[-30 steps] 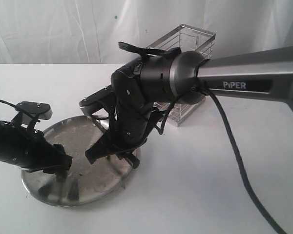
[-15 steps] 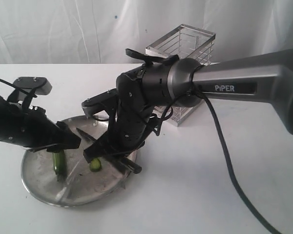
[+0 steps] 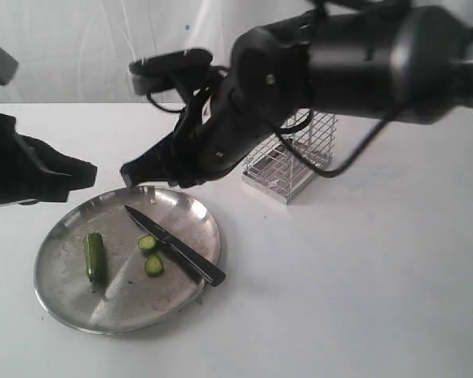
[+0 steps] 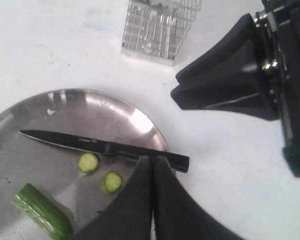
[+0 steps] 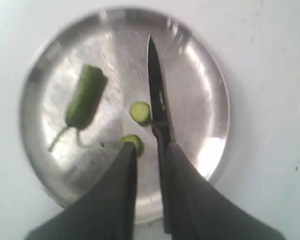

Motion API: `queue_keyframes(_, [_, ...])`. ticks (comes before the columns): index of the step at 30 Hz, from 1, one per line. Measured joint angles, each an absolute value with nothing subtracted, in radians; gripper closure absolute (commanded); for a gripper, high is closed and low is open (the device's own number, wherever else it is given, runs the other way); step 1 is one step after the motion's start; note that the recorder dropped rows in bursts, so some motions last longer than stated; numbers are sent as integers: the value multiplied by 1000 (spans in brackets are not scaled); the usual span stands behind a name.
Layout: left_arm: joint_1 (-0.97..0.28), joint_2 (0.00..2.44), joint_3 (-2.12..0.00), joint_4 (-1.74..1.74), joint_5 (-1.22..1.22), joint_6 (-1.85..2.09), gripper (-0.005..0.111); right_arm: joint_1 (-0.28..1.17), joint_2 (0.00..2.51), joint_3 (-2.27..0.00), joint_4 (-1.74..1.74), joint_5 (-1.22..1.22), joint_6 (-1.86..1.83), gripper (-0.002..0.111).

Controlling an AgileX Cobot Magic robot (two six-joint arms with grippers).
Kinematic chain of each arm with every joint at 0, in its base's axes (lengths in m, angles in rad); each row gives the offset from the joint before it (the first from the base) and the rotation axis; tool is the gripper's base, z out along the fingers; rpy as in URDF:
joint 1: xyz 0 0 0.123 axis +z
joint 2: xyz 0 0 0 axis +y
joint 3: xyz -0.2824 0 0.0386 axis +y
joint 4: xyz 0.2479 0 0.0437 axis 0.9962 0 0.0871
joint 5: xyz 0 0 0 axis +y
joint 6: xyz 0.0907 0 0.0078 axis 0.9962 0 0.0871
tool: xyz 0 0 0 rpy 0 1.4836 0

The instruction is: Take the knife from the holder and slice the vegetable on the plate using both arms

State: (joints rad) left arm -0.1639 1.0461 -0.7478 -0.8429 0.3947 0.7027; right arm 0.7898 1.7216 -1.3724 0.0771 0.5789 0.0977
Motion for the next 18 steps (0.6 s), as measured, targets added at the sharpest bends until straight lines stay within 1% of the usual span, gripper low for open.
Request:
queue_keyframes(4, [-164,835,-683,-845,401,662,107,853,1489,-1196,88,370,109,108])
queue_keyframes(10, [-164,541,-586,-862,417,651,107,982,1200,-940,99,144,111,108])
queue_keyframes(14, [-164,444,-562,-864,504,647,107,1028,1082,-816,99,71,111,108])
queue_keyframes(18, [-164,411,-562,-864,612,647,107,1038,995,-745,99,66,111,108])
